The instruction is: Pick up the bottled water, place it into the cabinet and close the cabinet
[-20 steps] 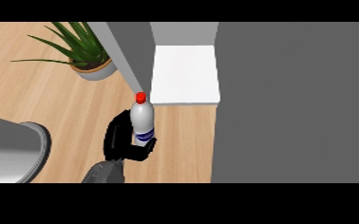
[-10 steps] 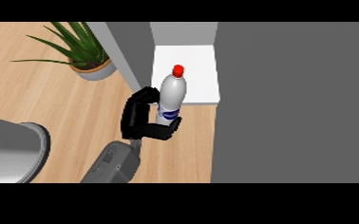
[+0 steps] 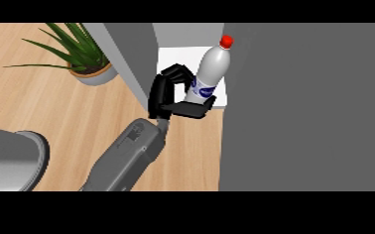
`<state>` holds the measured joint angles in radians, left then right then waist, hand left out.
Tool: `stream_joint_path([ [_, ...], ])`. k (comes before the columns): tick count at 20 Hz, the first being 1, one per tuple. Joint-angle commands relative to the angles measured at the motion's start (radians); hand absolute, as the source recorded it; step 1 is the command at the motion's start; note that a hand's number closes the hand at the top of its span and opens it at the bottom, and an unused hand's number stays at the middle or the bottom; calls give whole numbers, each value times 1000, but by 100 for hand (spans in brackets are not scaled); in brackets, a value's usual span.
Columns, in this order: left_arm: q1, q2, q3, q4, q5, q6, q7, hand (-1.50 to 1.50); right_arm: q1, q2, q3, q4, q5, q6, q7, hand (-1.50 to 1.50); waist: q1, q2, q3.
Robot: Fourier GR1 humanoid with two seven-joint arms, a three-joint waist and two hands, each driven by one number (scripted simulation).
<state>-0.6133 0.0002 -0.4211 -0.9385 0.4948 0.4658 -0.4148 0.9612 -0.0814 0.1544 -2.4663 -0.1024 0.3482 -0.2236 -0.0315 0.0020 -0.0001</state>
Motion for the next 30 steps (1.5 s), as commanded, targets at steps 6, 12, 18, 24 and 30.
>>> stream_joint_path([
  [6,-299,0,64,267,61,96,90,150,21,-3,-59,-51,-118,29,2,-150,-20,5,0],
  [12,-395,0,37,491,9,117,13,150,-45,-27,-87,-56,-142,34,57,-150,-30,19,0],
  [18,-445,7,93,671,-3,153,11,150,-19,-27,-124,-4,-159,74,-5,-150,-37,17,0],
  [24,-483,25,183,727,44,150,-62,150,-25,-16,-127,-5,-173,81,-13,-150,-49,23,-1],
  [30,-541,47,143,817,-24,222,-96,-150,-64,-19,-121,6,-156,89,-16,-150,-69,34,-1],
])
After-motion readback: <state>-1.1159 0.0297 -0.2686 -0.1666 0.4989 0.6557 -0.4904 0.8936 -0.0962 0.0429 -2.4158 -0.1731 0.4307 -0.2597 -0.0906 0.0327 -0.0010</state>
